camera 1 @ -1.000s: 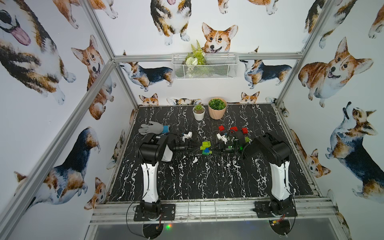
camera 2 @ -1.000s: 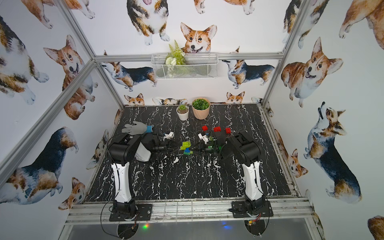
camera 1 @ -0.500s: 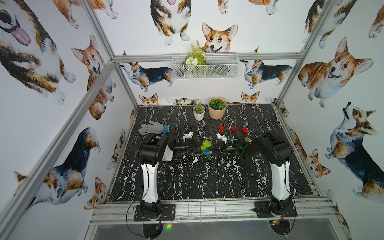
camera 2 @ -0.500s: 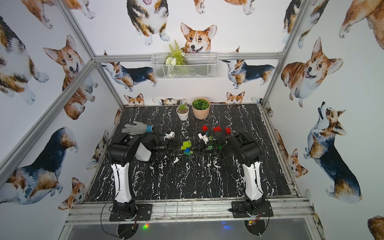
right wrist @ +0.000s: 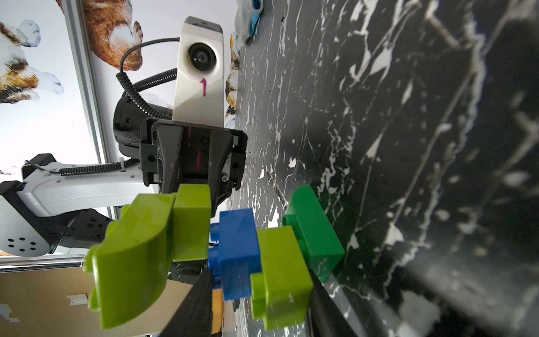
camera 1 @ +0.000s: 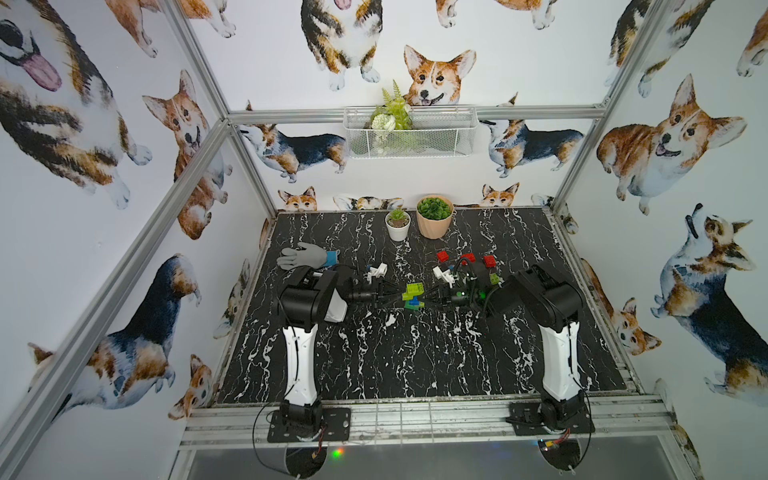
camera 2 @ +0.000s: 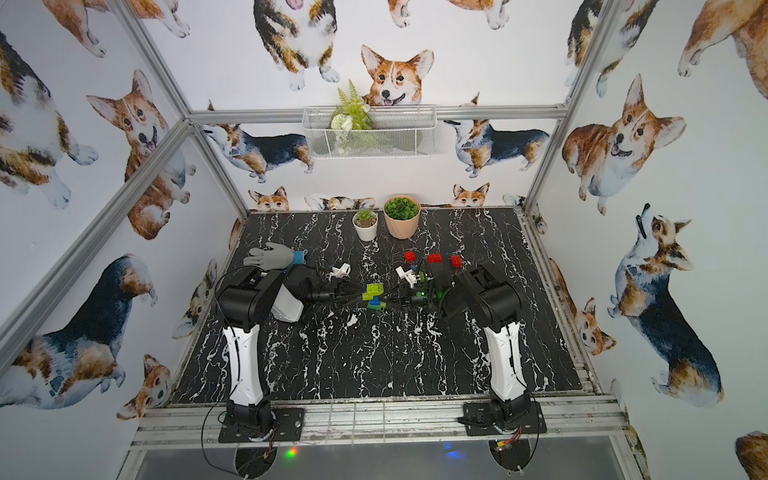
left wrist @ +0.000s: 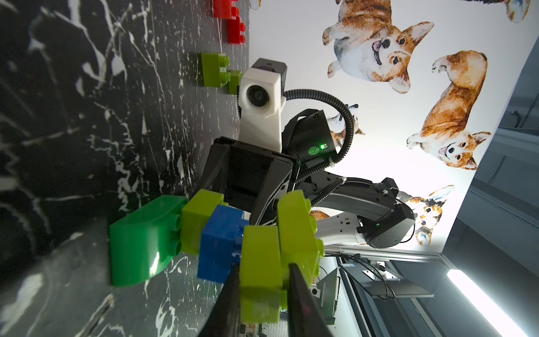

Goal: Assemble the letter s with lego
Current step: Assemble the lego brick with the lego brick.

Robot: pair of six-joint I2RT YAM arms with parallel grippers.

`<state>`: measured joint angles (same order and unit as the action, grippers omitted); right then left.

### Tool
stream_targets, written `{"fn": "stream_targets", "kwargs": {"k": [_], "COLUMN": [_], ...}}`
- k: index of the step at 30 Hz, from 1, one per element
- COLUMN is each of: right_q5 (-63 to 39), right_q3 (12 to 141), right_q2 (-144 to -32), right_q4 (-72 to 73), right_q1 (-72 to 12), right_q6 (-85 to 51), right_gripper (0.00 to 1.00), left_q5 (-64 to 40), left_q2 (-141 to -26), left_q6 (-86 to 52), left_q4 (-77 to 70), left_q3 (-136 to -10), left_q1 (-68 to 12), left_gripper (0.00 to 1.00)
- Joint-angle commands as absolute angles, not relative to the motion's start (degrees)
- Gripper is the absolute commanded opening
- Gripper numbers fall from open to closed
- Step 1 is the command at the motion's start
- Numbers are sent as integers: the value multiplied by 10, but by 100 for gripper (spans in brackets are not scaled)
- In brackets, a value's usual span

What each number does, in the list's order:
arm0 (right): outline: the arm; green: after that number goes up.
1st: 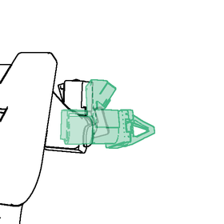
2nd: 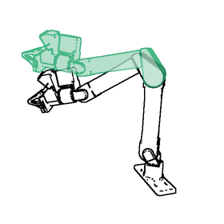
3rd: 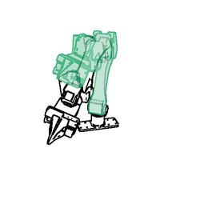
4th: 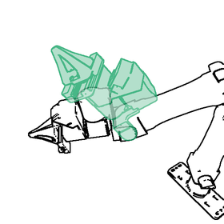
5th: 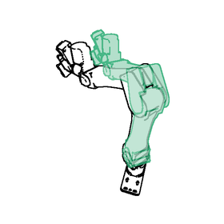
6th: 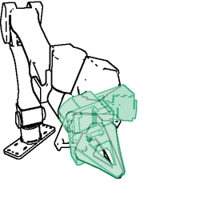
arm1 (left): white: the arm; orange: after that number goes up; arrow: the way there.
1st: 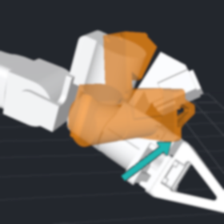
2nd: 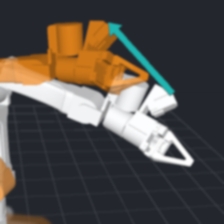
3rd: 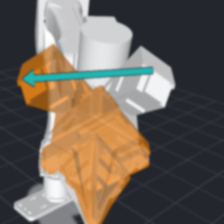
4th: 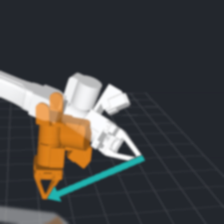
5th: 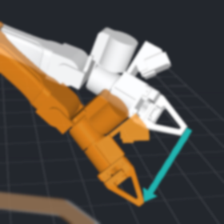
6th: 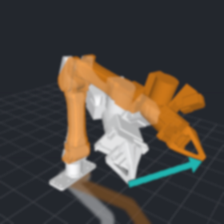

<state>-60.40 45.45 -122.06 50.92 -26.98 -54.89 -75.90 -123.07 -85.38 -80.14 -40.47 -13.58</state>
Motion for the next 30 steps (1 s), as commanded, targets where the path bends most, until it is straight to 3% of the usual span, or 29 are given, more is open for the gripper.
{"fn": "stream_targets", "kwargs": {"k": [1, 30], "right_q5": [-476, -491], "right_q3": [443, 471], "right_q2": [-1242, -1252], "right_q4": [323, 288], "right_q1": [-265, -253], "right_q6": [-548, -544], "right_gripper": [46, 43], "left_q5": [-793, -823], "left_q2": [-1236, -1246], "left_q6": [-902, -883], "left_q4": [-814, -814], "left_q3": [-407, -438], "left_q1": [-136, -135], "left_gripper": [8, 8]}}
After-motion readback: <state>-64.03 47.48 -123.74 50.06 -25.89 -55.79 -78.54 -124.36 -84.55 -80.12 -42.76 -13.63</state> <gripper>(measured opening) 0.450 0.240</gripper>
